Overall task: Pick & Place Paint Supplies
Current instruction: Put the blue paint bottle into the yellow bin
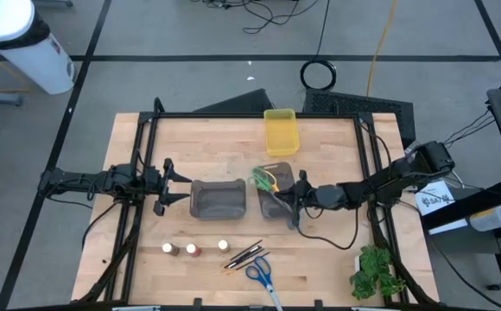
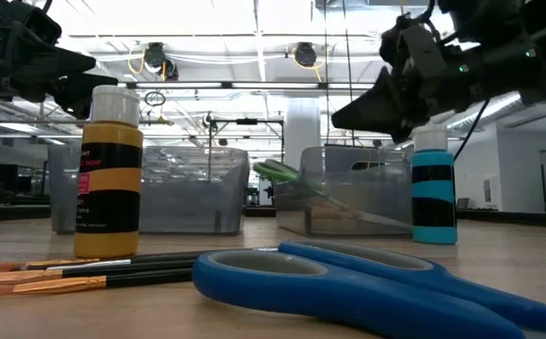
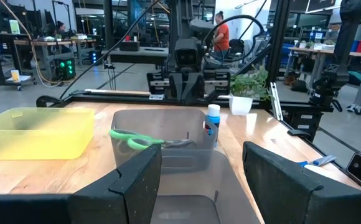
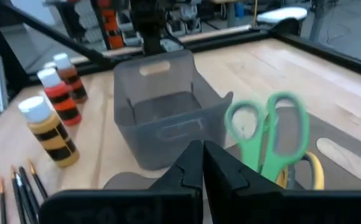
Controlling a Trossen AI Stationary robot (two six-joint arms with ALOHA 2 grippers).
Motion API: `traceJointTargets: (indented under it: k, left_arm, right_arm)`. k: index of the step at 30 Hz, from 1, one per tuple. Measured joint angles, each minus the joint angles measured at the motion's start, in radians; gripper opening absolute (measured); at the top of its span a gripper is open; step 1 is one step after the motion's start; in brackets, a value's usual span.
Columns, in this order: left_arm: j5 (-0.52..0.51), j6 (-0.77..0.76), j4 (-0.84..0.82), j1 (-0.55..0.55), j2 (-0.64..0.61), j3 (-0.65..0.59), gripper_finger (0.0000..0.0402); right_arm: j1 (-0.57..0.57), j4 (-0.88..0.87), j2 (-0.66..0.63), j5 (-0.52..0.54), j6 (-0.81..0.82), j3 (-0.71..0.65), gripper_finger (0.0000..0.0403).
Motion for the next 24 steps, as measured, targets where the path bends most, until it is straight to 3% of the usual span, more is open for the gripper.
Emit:
traceJointTargets:
  k: [8,14,17,20,24]
  left_arm:
    - [0.000,0.000,0.000,0.000,0.000,0.000,0.0237]
    - [0.000,0.000,0.000,0.000,0.000,0.000,0.0237]
    - [0.000,0.000,0.000,0.000,0.000,0.000,0.0237]
    - [0.000,0.000,0.000,0.000,0.000,0.000,0.0237]
    - [0.000,0.000,0.000,0.000,0.000,0.000,0.0237]
  right_arm:
    - [0.000,0.086,0.000,-0.015,-0.007,-0.017,0.0016]
    - [0.000,0.041,0.000,-0.014,-0.068,-0.002,0.0092]
    - [0.000,-0.108,0.000,-0.004,-0.115,0.061,0.0150]
    - [-0.011,-0.422,0.004,0.008,-0.118,0.173,0.0205]
    - [-0.046,-0.724,0.046,0.016,-0.075,0.303,0.0245]
